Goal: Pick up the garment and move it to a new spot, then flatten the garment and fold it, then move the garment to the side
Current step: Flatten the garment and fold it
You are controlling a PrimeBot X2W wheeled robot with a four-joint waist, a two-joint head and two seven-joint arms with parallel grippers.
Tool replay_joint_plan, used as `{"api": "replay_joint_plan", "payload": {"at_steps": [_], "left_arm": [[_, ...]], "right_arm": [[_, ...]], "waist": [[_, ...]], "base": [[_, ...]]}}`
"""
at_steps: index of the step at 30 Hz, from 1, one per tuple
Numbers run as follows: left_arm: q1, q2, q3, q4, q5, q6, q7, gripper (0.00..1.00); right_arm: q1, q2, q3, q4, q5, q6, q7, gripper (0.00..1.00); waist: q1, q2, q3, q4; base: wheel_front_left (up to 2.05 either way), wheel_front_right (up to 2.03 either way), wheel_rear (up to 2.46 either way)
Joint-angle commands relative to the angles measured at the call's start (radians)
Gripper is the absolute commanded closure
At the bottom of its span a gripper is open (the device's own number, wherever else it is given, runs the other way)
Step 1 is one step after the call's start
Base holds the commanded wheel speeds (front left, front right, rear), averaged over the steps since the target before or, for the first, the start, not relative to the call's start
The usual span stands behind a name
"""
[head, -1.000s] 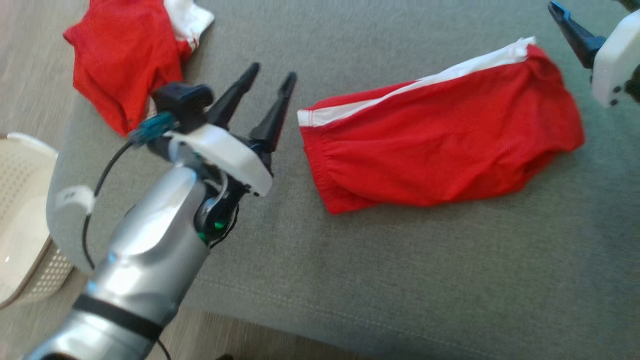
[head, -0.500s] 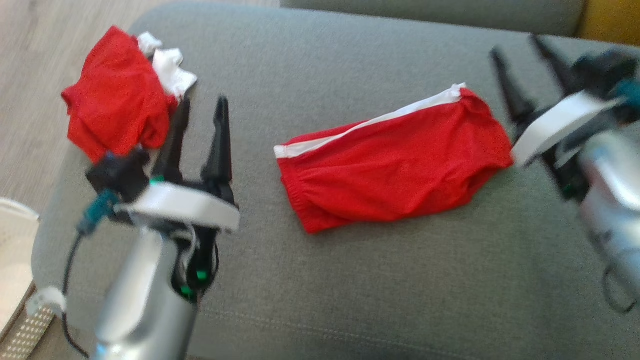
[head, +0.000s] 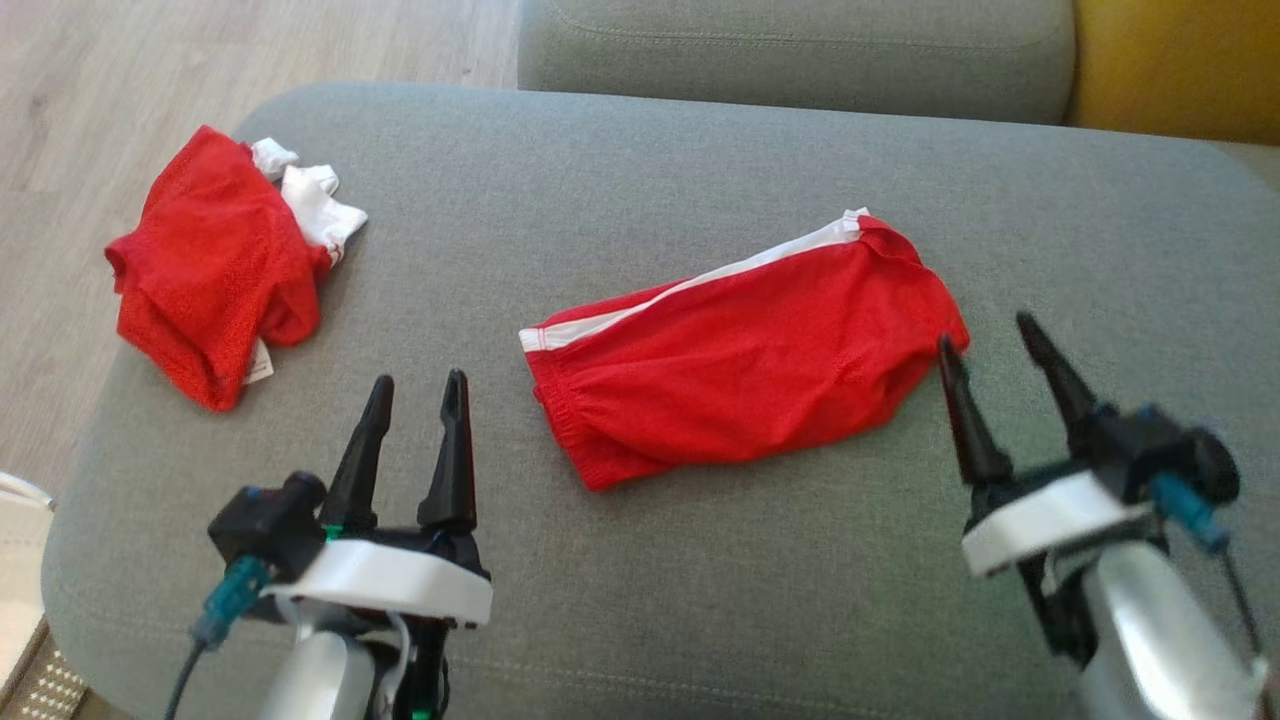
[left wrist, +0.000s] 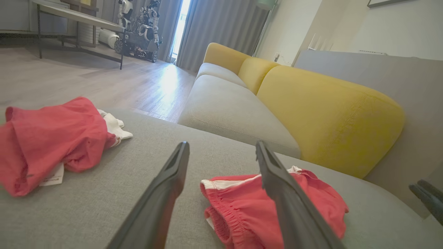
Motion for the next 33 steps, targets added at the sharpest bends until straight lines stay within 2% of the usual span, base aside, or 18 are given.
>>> {"api": "replay_joint_plan", "payload": {"at_steps": [1,4,8,22,24,29,30,31,32,33], "left_arm": [[-0.027,0.0,0.035,-0.055,0.009,0.014,-0.005,0.0],[0.009,0.0,0.02,-0.075,0.071,0.03,-0.005,0.0],[0.035,0.0,0.021,-0.09,0.083,0.036,-0.005,0.0],[0.02,0.0,0.022,-0.084,0.078,0.018,-0.005,0.0],[0.013,0.0,0.018,-0.085,0.076,0.016,-0.005,0.0],[-0.005,0.0,0.004,-0.079,0.073,0.009,-0.005,0.0],[-0.005,0.0,0.004,-0.079,0.073,0.009,-0.005,0.0],[-0.016,0.0,-0.005,-0.077,0.072,0.005,-0.005,0.0],[-0.016,0.0,-0.005,-0.077,0.072,0.005,-0.005,0.0],[-0.022,0.0,-0.01,-0.076,0.071,0.003,-0.005,0.0]], "right_arm": [[0.001,0.024,-0.012,-0.068,-0.043,-0.001,-0.011,0.0],[0.077,0.074,-0.059,-0.14,-0.145,-0.001,-0.011,0.0],[0.144,0.131,-0.107,-0.219,-0.192,-0.001,-0.011,0.0],[0.182,0.159,-0.154,-0.246,-0.207,-0.001,0.01,0.0],[0.175,0.161,-0.166,-0.228,-0.156,-0.001,0.042,0.0],[0.104,0.162,-0.17,-0.142,0.156,-0.001,0.15,0.0],[0.104,0.162,-0.17,-0.142,0.156,-0.001,0.15,0.0],[0.061,0.162,-0.182,-0.084,0.291,-0.001,0.199,0.0],[0.061,0.162,-0.182,-0.084,0.291,-0.001,0.199,0.0],[0.037,0.162,-0.188,-0.051,0.356,-0.001,0.225,0.0]], "waist": [[0.0001,0.0,-0.003,-0.002],[0.0001,0.0,-0.009,-0.008],[0.0001,0.0,-0.003,-0.013],[0.0001,0.0,0.024,-0.008],[0.0001,0.0,0.036,-0.006],[0.0001,0.0,0.08,0.004],[0.0001,0.0,0.08,0.004],[0.0001,0.0,0.102,0.015],[0.0001,0.0,0.102,0.015],[0.0001,0.0,0.111,0.022]], "base": [[0.0,0.0,0.0],[0.0,0.0,0.0],[0.0,0.0,0.0],[0.0,0.0,0.0],[0.0,0.0,0.0],[0.0,0.0,0.0],[0.0,0.0,0.0],[0.0,0.0,0.0],[0.0,0.0,0.0],[0.0,0.0,0.0]]}}
